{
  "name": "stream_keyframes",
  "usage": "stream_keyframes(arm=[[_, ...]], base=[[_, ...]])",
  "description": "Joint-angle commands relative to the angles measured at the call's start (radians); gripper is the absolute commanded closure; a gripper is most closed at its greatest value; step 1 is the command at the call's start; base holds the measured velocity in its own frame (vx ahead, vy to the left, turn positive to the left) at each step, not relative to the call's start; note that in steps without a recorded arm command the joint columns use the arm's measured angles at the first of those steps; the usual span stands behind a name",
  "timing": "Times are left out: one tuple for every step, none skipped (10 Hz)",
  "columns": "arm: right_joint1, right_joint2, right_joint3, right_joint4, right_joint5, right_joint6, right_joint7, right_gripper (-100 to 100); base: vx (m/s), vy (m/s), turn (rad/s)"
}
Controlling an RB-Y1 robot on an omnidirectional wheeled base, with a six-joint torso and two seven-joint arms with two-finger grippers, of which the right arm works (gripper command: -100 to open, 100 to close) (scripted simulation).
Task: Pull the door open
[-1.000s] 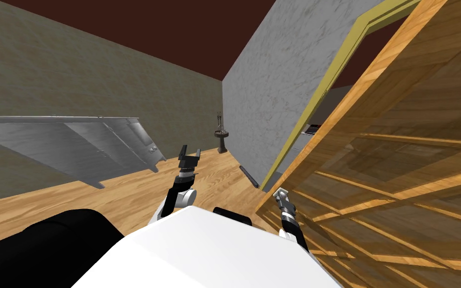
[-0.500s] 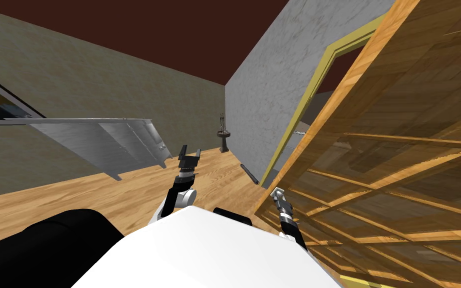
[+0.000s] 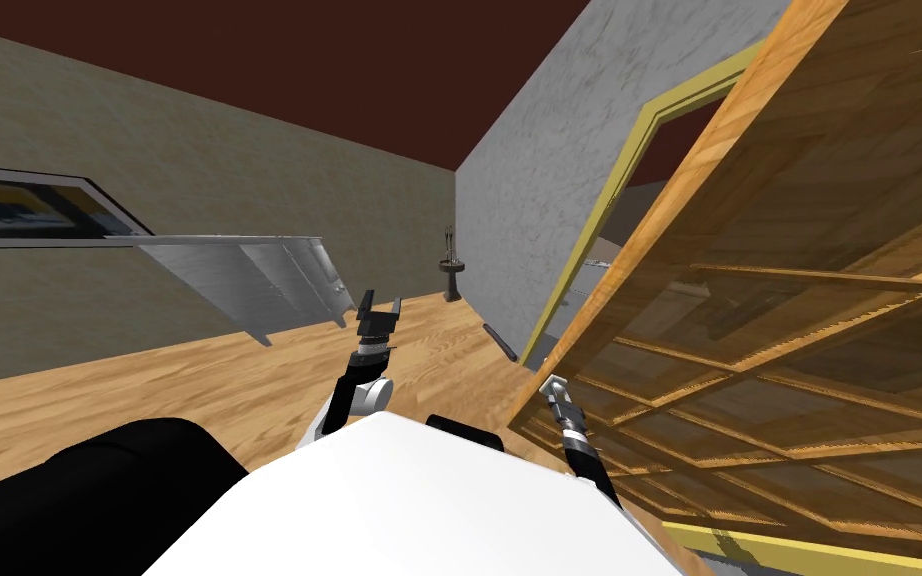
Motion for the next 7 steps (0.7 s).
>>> stream_keyframes(arm=[[0.015, -0.017, 0.027, -0.014, 0.013, -0.014, -0.024, 100], [0.019, -0.024, 0.037, -0.017, 0.018, -0.019, -0.033, 100], [0.022, -0.030, 0.045, -0.020, 0.022, -0.023, -0.040, 100], [0.017, -0.026, 0.039, -0.009, 0.019, -0.020, -0.037, 100], [0.028, -0.038, 0.059, -0.009, 0.027, -0.036, -0.054, 100], [0.034, -0.046, 0.070, -0.010, 0.031, -0.048, -0.064, 100], [0.041, -0.056, 0.082, -0.010, 0.036, -0.061, -0.076, 100]], base=[[-0.219, -0.026, 0.081], [-0.220, -0.020, 0.070], [-0.199, -0.039, 0.039], [-0.085, -0.021, 0.017], [-0.118, -0.017, 0.064], [-0.199, -0.073, 0.127], [-0.222, -0.084, 0.120]])
